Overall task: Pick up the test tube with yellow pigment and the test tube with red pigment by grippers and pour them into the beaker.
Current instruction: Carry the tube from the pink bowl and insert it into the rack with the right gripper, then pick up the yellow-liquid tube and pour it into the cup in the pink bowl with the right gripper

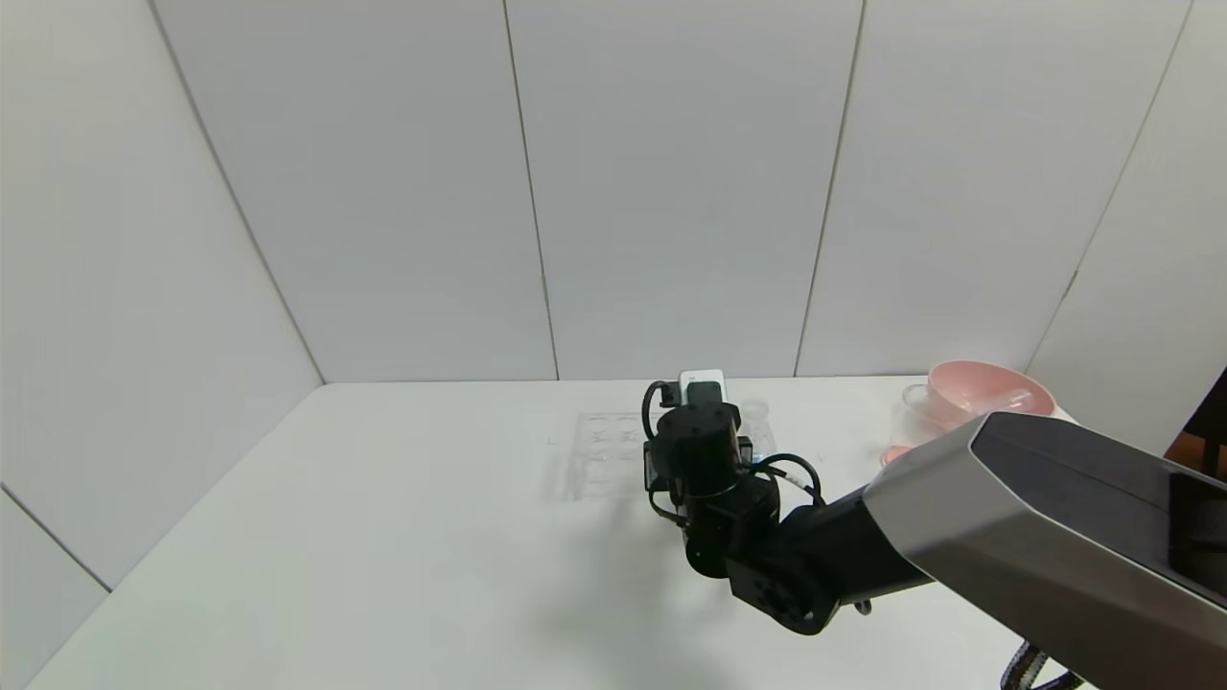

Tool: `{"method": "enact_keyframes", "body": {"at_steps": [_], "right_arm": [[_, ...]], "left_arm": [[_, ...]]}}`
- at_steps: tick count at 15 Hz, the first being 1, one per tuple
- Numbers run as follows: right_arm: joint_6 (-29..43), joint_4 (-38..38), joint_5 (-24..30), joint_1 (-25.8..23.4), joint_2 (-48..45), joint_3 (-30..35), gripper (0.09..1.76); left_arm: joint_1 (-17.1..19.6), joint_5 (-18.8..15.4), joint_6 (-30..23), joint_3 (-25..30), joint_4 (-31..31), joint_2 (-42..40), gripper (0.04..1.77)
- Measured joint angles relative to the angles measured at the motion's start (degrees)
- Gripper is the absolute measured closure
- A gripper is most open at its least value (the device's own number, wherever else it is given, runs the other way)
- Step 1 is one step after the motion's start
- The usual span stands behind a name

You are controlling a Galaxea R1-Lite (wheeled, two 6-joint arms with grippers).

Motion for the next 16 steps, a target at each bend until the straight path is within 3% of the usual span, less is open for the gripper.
{"method": "enact_keyframes", "body": {"at_steps": [2,11,16], "right_arm": [[0.0,-0.1,0.0,-0.1,0.0,0.2,1.35],[-0.1,0.5,0.0,-0.1,-0.2,0.0,1.35],[-3.8,1.1,1.6,0.0,-4.0,0.2,1.35]], "left_arm": [[0.0,0.0,0.0,0.0,0.0,0.0,0.09],[0.0,0.0,0.0,0.0,0.0,0.0,0.09],[0.0,0.0,0.0,0.0,0.0,0.0,0.09]]}}
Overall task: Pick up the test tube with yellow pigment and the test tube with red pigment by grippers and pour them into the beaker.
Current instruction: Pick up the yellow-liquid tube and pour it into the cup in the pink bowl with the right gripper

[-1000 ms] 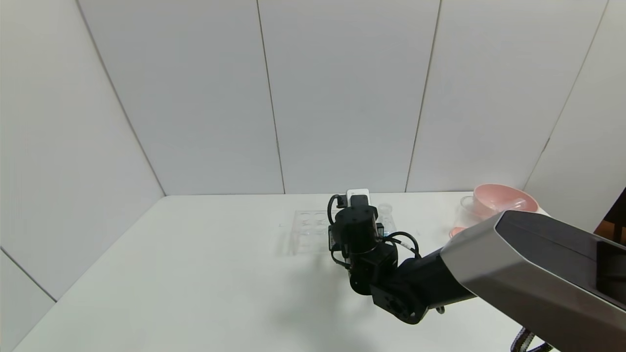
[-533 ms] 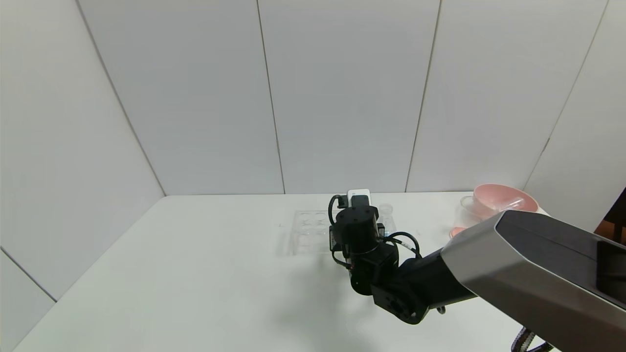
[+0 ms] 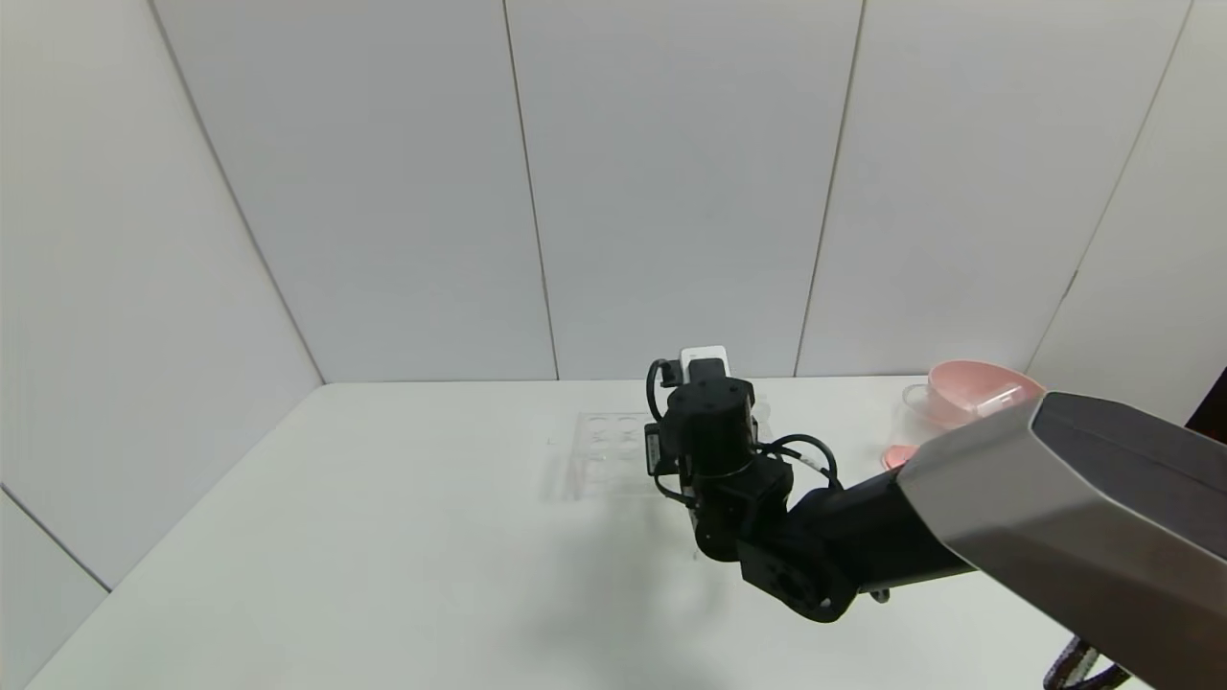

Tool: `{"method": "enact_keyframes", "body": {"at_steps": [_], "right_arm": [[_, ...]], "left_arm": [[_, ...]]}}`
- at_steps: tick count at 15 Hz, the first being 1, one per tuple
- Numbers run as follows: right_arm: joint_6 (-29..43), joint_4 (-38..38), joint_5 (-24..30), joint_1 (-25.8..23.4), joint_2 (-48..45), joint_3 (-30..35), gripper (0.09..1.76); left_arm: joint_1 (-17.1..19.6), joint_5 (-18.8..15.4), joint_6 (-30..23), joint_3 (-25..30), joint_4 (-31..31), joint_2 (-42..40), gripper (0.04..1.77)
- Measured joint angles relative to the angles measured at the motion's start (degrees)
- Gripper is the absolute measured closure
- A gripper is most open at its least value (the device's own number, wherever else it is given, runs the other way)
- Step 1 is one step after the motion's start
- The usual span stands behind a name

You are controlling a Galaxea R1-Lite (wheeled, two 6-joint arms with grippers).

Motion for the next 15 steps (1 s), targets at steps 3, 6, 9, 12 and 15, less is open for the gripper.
{"method": "enact_keyframes", "body": {"at_steps": [3,6,9,12,15], "right_arm": [[-0.2,3.4,1.1,0.0,-4.0,0.0,1.35],[-0.3,5.4,1.5,0.5,-7.6,0.5,1.35],[-0.4,5.6,1.8,0.8,-10.3,2.7,1.35],[-1.7,5.6,7.1,0.9,-14.4,8.7,1.35],[-5.2,5.7,14.3,-1.5,-20.5,17.1,1.35]], "left_arm": [[0.0,0.0,0.0,0.0,0.0,0.0,0.09],[0.0,0.0,0.0,0.0,0.0,0.0,0.09],[0.0,0.0,0.0,0.0,0.0,0.0,0.09],[0.0,0.0,0.0,0.0,0.0,0.0,0.09],[0.0,0.0,0.0,0.0,0.0,0.0,0.09]]}}
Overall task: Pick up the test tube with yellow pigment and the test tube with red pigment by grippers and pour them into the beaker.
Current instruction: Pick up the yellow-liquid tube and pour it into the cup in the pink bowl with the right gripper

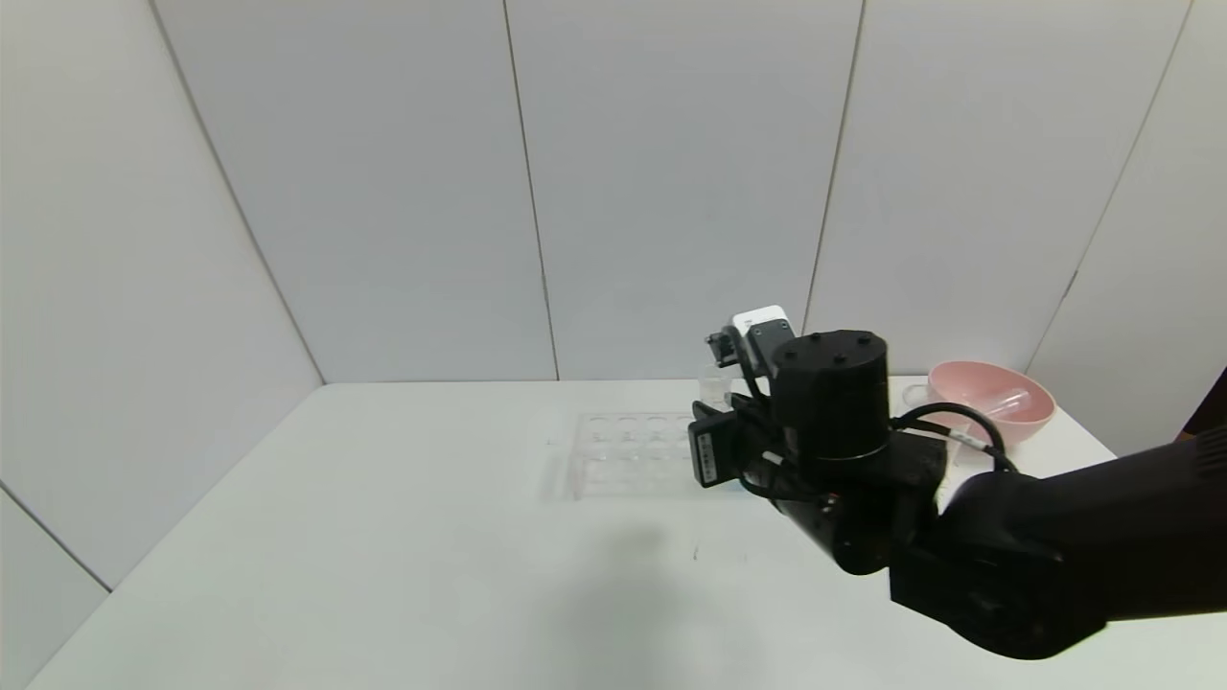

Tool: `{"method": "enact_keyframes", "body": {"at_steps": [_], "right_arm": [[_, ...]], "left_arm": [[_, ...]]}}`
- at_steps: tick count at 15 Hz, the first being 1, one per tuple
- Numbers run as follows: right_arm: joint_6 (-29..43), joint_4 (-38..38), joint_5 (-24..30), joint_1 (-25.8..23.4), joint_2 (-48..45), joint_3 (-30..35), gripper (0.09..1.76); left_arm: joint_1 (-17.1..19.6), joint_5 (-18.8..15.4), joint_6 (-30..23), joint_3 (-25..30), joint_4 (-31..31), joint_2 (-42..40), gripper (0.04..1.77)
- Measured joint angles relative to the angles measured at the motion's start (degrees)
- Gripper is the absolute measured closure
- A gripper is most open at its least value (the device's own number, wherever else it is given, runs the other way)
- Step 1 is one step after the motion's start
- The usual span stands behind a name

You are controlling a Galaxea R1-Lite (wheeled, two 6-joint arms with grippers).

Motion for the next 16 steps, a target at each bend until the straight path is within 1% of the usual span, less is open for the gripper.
{"method": "enact_keyframes", "body": {"at_steps": [2,4,6,8,11,12,14,16], "right_arm": [[-3.2,1.3,5.8,-4.9,-4.7,4.8,1.35],[-5.9,4.9,11.7,-11.4,-9.1,7.9,1.35],[-8.5,8.3,20.4,-19.0,-12.9,9.5,1.35],[-14.7,13.2,29.1,-27.8,-16.2,10.2,1.35],[-26.1,19.0,39.1,-40.0,-19.4,10.0,1.35],[-28.9,20.4,41.9,-43.8,-20.1,9.4,1.35],[-30.6,23.5,44.4,-48.9,-20.4,6.8,1.35],[-31.7,27.9,46.0,-52.3,-19.8,2.5,1.35]], "left_arm": [[0.0,0.0,0.0,0.0,0.0,0.0,0.09],[0.0,0.0,0.0,0.0,0.0,0.0,0.09],[0.0,0.0,0.0,0.0,0.0,0.0,0.09],[0.0,0.0,0.0,0.0,0.0,0.0,0.09],[0.0,0.0,0.0,0.0,0.0,0.0,0.09],[0.0,0.0,0.0,0.0,0.0,0.0,0.09],[0.0,0.0,0.0,0.0,0.0,0.0,0.09],[0.0,0.0,0.0,0.0,0.0,0.0,0.09]]}}
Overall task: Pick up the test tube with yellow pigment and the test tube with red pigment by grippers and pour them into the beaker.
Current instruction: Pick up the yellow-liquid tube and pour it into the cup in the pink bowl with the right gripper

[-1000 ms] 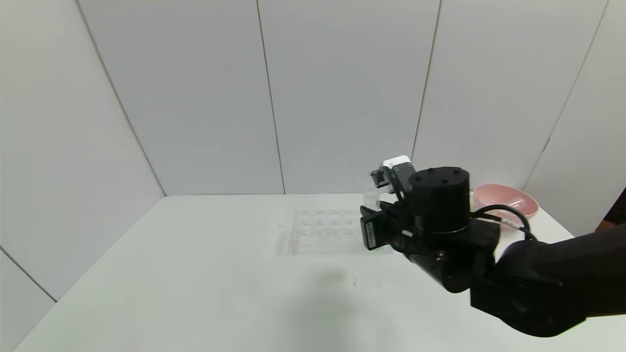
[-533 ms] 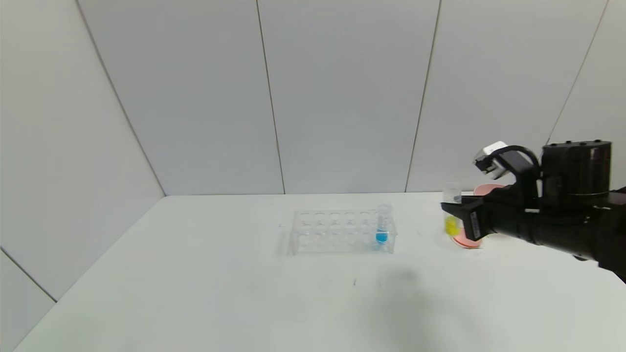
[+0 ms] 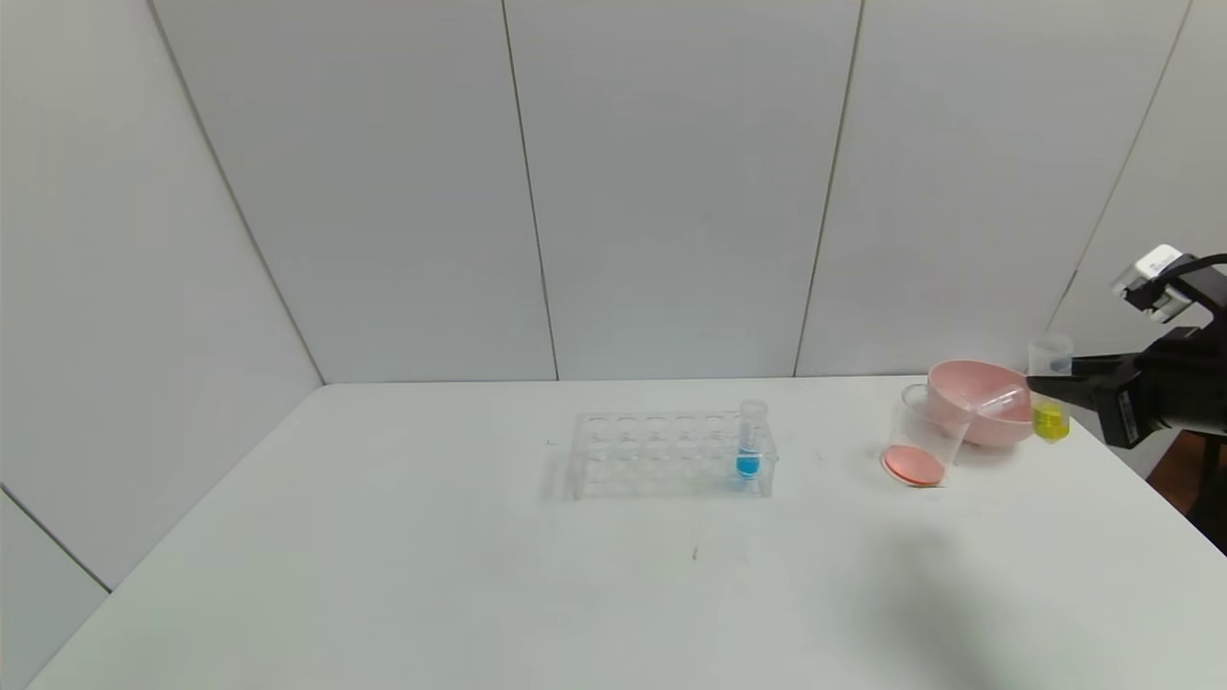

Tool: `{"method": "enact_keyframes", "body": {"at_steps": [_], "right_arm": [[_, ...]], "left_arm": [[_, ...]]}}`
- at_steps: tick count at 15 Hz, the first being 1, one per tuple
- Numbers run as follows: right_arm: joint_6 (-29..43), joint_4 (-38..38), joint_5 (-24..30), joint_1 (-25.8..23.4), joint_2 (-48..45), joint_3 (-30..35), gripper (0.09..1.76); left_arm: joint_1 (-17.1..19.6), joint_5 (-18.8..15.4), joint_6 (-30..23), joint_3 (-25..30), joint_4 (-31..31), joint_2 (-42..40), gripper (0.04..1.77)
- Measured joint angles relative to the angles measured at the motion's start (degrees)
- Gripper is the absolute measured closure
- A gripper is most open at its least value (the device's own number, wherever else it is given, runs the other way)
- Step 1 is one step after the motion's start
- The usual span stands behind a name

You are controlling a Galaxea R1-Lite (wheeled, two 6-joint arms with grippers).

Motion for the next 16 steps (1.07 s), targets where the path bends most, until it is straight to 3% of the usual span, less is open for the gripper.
{"method": "enact_keyframes", "body": {"at_steps": [4,8,12,16], "right_arm": [[-6.3,11.6,0.6,-4.2,4.4,-12.0,1.35],[-10.4,23.4,0.7,-4.8,11.0,-24.5,1.35],[-25.8,32.3,0.6,-5.4,17.4,-34.5,1.35],[-32.2,42.5,-0.2,-5.6,22.5,-46.0,1.35]], "left_arm": [[0.0,0.0,0.0,0.0,0.0,0.0,0.09],[0.0,0.0,0.0,0.0,0.0,0.0,0.09],[0.0,0.0,0.0,0.0,0.0,0.0,0.09],[0.0,0.0,0.0,0.0,0.0,0.0,0.09]]}}
